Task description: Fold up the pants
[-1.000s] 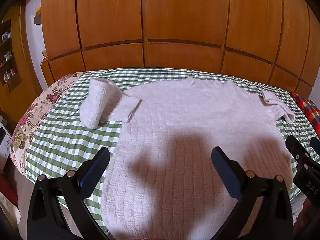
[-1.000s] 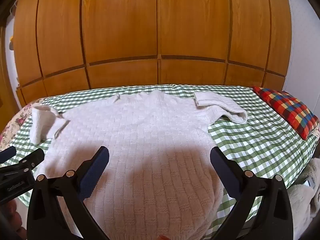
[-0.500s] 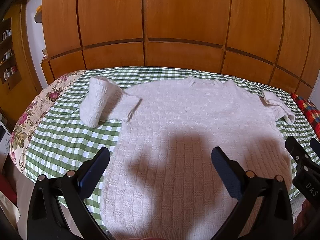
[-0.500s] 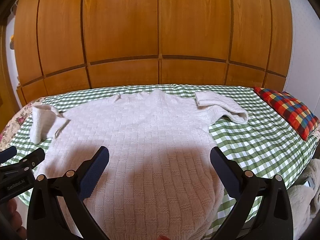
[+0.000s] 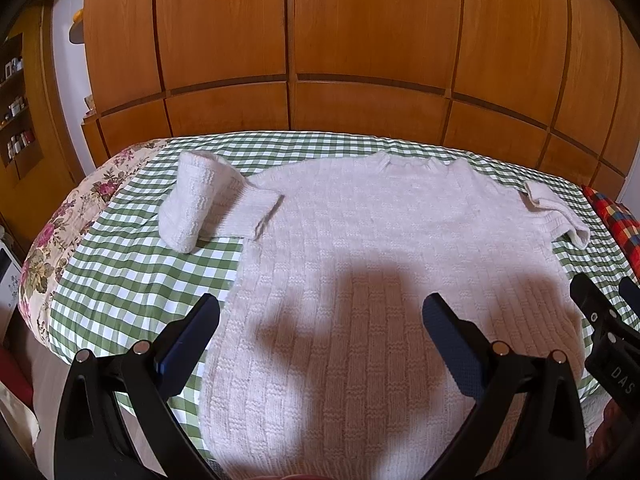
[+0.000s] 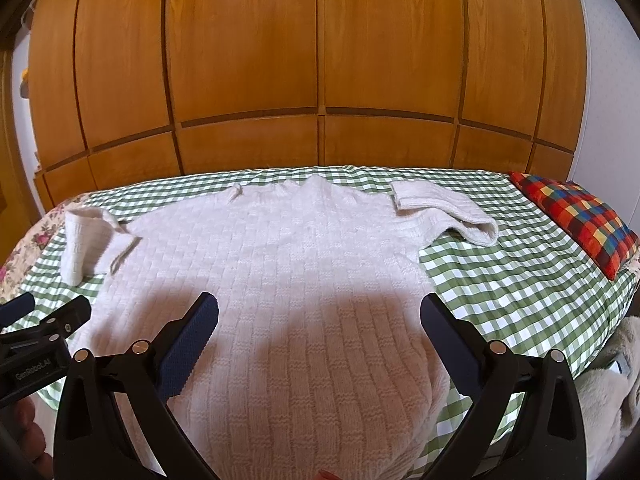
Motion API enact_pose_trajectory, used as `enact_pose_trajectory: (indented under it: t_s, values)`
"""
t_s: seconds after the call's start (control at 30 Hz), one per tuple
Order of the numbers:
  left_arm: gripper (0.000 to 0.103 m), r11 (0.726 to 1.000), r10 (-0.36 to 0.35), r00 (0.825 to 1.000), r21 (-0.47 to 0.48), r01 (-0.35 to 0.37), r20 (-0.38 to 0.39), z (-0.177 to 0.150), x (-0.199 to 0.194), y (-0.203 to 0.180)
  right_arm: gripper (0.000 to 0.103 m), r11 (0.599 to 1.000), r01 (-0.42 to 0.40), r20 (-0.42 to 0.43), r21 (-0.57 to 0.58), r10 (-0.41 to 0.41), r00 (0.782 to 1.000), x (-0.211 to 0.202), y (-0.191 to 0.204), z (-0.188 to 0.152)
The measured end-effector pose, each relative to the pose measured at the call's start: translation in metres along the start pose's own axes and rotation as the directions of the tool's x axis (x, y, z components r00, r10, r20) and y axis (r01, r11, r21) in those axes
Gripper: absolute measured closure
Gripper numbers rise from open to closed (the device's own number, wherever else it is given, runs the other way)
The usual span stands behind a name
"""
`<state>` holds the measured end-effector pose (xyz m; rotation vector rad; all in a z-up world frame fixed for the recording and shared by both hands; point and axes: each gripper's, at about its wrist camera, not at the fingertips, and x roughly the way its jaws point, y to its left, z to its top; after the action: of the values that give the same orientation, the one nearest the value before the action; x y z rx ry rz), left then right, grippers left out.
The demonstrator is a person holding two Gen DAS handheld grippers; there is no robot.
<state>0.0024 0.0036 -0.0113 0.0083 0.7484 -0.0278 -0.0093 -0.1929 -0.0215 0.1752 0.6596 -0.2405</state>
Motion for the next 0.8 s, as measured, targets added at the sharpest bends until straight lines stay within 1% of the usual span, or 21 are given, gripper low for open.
enact_pose_trajectory:
  t_s: [0.57,0.8]
  values:
    - [0.002,1.0,0.001,1.0,-0.001,-0.001,-0.002,0.0016,0.0006,0.0009,0.003,1.0,-0.003,-0.016,-0.006,0.003,1.0,0.0015,0.0012,-0.0002]
    - [0.002,1.0,0.003,1.0,-0.003,-0.003,-0.014,0.0001,0.0036,0.0007,0.003,1.0,-0.007,-0.02,-0.008,0.007,1.0,0.0032,0.0016,-0.0005]
